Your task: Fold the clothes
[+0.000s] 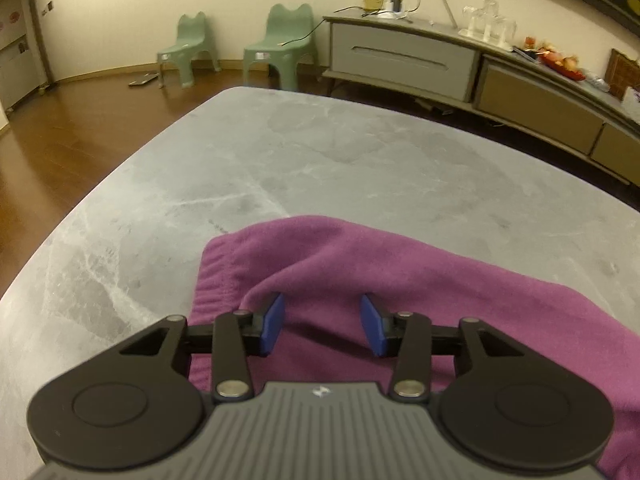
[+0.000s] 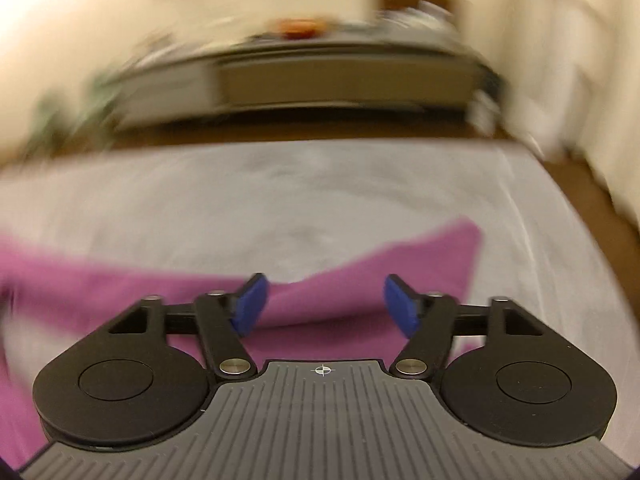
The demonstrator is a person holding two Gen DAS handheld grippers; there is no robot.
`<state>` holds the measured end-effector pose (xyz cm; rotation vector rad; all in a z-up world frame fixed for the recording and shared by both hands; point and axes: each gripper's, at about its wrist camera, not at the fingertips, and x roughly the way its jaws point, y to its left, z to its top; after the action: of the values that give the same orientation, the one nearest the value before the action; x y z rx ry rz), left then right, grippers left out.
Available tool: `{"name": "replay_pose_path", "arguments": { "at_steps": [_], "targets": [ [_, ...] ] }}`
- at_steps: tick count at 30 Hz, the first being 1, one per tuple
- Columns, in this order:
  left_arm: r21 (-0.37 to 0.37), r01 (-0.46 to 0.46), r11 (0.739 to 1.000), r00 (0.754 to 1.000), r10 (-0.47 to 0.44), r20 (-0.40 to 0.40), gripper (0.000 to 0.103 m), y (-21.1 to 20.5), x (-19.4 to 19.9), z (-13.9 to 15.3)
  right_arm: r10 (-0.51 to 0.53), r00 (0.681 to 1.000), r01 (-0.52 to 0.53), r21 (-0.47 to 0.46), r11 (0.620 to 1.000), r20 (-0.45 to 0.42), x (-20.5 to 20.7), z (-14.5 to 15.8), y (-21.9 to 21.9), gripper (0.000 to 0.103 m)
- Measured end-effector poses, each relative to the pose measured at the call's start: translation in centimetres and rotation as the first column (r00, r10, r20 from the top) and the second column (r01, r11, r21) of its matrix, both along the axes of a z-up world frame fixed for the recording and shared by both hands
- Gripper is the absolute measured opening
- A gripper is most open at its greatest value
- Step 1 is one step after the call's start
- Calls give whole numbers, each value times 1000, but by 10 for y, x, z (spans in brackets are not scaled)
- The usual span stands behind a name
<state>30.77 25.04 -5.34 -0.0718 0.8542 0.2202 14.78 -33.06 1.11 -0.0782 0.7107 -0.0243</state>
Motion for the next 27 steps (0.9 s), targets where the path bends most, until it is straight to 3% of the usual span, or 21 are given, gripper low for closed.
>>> {"name": "replay_pose_path", "arguments": {
  "at_steps": [2, 4, 7, 9, 10, 11, 12, 13, 14, 16, 18, 20, 22, 23, 25, 27],
  "targets": [
    [24, 79, 997, 997, -79, 19, 50, -3, 1, 1, 150, 988, -151, -102, 983, -19, -4, 0, 12, 88],
    [65, 179, 982, 983, -181, 12, 59, -11, 2, 0, 256, 964, -264, -180, 948, -71, 0, -5, 19, 89],
    [137, 279, 951, 960, -280, -14, 61, -23, 3, -6, 316, 930, -356, -250, 900, -187, 19, -21, 18, 89],
    [152, 313, 938, 949, -313, -25, 53, -29, 6, -11, 347, 899, -418, -290, 861, -266, 33, -32, 18, 83],
    [158, 303, 940, 953, -303, -24, 35, -29, 9, -12, 360, 882, -449, -307, 839, -305, 39, -37, 18, 62],
    [164, 289, 943, 957, -290, -22, 8, -29, 13, -13, 371, 862, -480, -322, 816, -344, 46, -43, 18, 47],
    [169, 240, 956, 971, -240, -17, 3, -25, 17, -12, 366, 861, -466, -258, 847, -353, 59, -38, 11, 10],
    [160, 155, 975, 987, -159, 14, 3, -18, 21, -8, 345, 883, -421, -210, 883, -319, 71, -32, 3, 2],
    [146, 65, 987, 996, -73, 47, 4, -10, 25, -4, 317, 907, -370, -171, 913, -276, 81, -25, -6, 2],
    [12, -94, 996, 993, 93, 79, 6, 13, 27, 0, 192, 965, -213, -109, 971, -177, 102, -16, -20, 2],
    [-69, -157, 985, 983, 162, 83, 14, 28, 24, 0, 22, 994, -35, -119, 992, -110, 115, -19, -23, 20],
    [-54, -158, 986, 983, 162, 82, 18, 31, 19, 1, -99, 991, 86, -148, 985, -86, 115, -26, -19, 48],
    [-24, -124, 992, 988, 126, 88, 27, 31, 14, 7, -130, 991, 124, -119, 985, -45, 95, -25, -16, 54],
    [-7, -104, 995, 990, 105, 94, 33, 30, 11, 10, -141, 990, 138, -101, 985, -23, 84, -24, -15, 61],
    [20, -50, 999, 994, 48, 99, 34, 24, 6, 14, -162, 987, 163, -66, 984, 10, 63, -23, -16, 74],
    [46, 22, 999, 994, -26, 103, 35, 13, -1, 18, -180, 984, 180, -45, 983, 14, 49, -25, -19, 77]
  ]
}}
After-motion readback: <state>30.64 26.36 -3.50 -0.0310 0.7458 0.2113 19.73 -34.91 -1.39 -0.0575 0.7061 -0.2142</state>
